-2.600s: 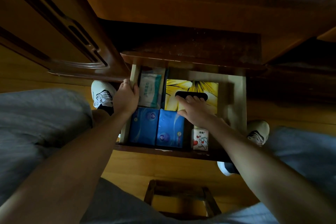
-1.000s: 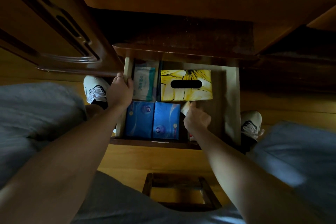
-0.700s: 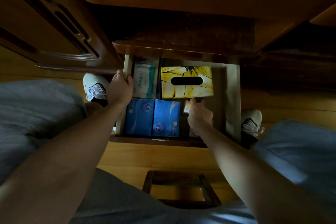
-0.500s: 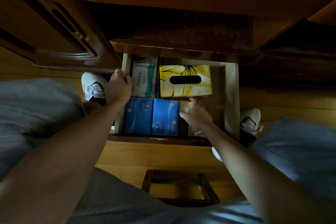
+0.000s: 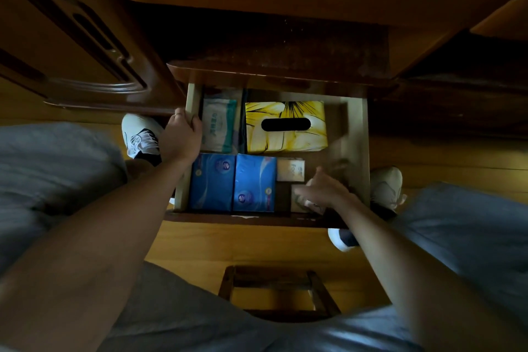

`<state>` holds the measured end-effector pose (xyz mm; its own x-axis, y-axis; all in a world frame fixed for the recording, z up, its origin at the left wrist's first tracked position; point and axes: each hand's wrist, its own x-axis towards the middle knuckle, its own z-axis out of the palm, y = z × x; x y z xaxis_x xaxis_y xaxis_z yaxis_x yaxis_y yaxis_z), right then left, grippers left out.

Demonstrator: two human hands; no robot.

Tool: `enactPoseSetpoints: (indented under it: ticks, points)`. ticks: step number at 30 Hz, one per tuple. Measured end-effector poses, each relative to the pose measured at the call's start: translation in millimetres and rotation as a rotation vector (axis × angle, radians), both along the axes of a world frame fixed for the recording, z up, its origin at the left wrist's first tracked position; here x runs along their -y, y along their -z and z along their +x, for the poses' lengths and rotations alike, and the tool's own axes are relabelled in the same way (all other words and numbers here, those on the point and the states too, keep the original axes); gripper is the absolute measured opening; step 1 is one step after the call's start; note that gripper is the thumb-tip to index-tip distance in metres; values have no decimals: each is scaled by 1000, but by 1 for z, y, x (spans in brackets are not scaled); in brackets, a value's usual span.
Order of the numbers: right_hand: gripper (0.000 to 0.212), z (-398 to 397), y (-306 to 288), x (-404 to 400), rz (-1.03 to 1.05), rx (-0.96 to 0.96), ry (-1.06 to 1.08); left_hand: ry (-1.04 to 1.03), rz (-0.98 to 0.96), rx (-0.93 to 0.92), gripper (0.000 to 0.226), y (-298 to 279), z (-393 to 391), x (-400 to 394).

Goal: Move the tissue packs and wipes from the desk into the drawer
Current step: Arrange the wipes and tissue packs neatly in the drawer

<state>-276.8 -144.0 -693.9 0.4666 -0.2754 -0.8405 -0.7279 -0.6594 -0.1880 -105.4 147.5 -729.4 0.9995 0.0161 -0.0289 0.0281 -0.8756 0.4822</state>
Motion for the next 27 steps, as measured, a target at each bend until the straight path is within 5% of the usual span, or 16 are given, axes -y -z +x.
enactPoseSetpoints:
  ticks: [4, 14, 21, 27]
  points:
    - [31, -5, -5, 10, 97, 61, -81, 2, -3, -5, 32, -2, 0, -1]
    - [74, -2, 0, 15, 136, 35, -48, -18, 0, -65, 34, -8, -1, 1]
    - [45, 2, 4, 6, -270, -2, -236, -34, -16, -70, 32, -9, -1, 2]
    - [40, 2, -2, 22, -231, -68, -133, -27, -30, -57, 32, -5, 0, 0]
